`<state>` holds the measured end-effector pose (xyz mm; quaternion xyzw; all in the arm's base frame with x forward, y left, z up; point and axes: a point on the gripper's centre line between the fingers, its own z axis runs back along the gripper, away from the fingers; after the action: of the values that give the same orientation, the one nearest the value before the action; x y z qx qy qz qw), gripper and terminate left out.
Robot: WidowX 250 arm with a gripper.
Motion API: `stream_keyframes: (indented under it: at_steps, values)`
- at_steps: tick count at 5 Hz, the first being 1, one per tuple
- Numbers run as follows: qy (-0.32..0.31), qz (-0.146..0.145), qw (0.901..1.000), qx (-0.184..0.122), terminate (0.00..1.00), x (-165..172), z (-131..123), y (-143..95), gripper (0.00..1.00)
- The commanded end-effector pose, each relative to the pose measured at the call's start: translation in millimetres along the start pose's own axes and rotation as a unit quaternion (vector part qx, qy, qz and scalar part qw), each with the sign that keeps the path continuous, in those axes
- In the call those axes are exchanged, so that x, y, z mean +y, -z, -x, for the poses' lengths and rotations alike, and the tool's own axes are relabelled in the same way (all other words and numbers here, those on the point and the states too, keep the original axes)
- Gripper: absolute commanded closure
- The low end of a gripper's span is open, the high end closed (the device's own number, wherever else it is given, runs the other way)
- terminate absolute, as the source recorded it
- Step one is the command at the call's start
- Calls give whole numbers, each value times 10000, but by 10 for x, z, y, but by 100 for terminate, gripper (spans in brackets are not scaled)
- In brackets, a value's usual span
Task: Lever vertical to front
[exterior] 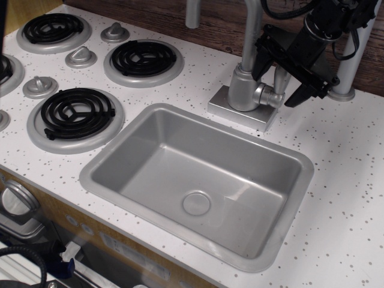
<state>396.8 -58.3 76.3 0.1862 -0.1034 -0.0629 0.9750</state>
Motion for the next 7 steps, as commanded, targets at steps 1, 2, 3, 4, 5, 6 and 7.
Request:
stream_keyframes:
  at_steps: [1, 2, 3, 4, 5, 6, 7]
  values:
    - [-182, -34, 9986, -493, 0, 196, -204, -301, 0]
    - [-164, 16, 9984, -546, 0, 208, -239, -265, 0]
    - [-96, 11, 9980, -621, 0, 218, -278, -241, 100]
    - [-71, 58, 9982, -599, 0, 216, -299, -226, 100]
    - [-107, 86, 9983, -560, 0, 204, -285, -235, 100]
    - [-254, 249, 9988, -340, 0, 144, -149, -263, 100]
    - [-342, 317, 9987, -215, 0, 104, -22, -247, 100]
